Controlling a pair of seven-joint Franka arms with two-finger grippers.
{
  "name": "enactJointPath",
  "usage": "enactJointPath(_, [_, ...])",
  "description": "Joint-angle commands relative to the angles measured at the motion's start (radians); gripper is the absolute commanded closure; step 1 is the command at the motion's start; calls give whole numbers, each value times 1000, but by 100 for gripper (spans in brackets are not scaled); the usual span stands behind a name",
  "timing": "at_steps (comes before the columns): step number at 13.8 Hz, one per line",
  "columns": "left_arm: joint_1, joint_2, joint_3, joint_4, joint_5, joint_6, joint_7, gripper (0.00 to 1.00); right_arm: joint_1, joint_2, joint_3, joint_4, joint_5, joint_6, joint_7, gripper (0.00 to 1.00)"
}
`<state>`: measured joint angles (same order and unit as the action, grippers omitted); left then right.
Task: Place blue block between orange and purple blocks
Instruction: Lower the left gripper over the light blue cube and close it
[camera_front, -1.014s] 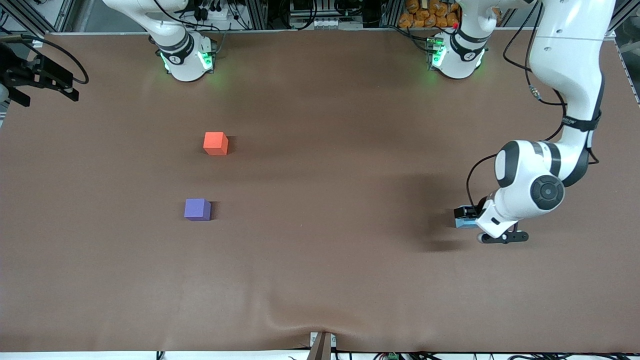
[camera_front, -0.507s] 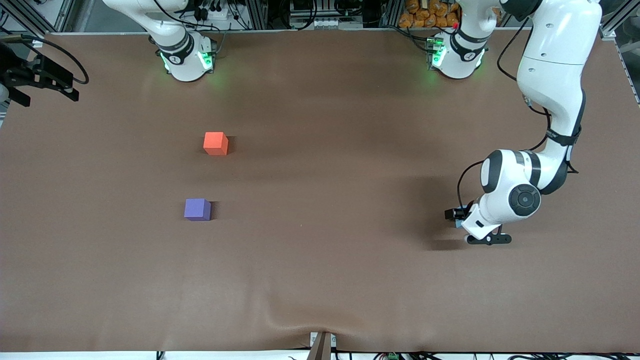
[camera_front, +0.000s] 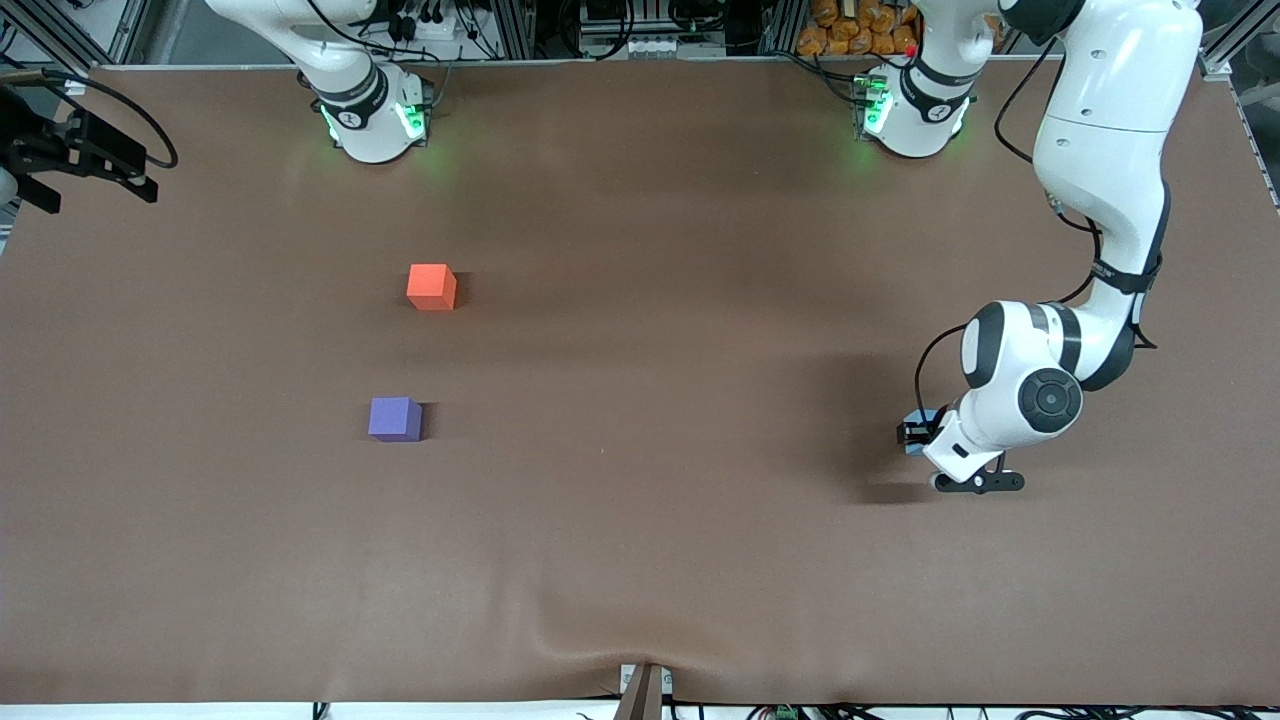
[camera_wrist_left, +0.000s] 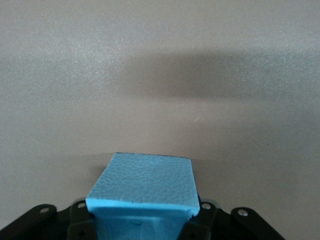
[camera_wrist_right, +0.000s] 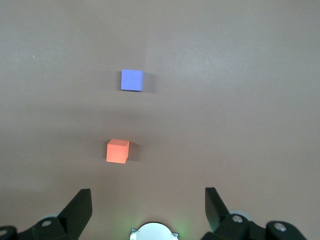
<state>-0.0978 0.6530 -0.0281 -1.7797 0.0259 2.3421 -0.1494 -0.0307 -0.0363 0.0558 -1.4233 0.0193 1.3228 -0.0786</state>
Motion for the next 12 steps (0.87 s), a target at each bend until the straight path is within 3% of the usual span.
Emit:
enactJointPath(1, [6,-16,2,9,20,-1,2,46,-9,-5,7,1,-2,-8,14,0])
enactJointPath(6, [-5,-131,-1,28,19,-91,-33,46,-11,-5,6,1,-2,-8,14,0])
enactJointPath(9, [-46,-194,-76,42,8,-179,-184,46,-12,-5,6,1,-2,-8,14,0])
enactJointPath(12, [-158,-185,-147,132,8,-306,-400,46,-12,-5,6,1,-2,-8,14,0])
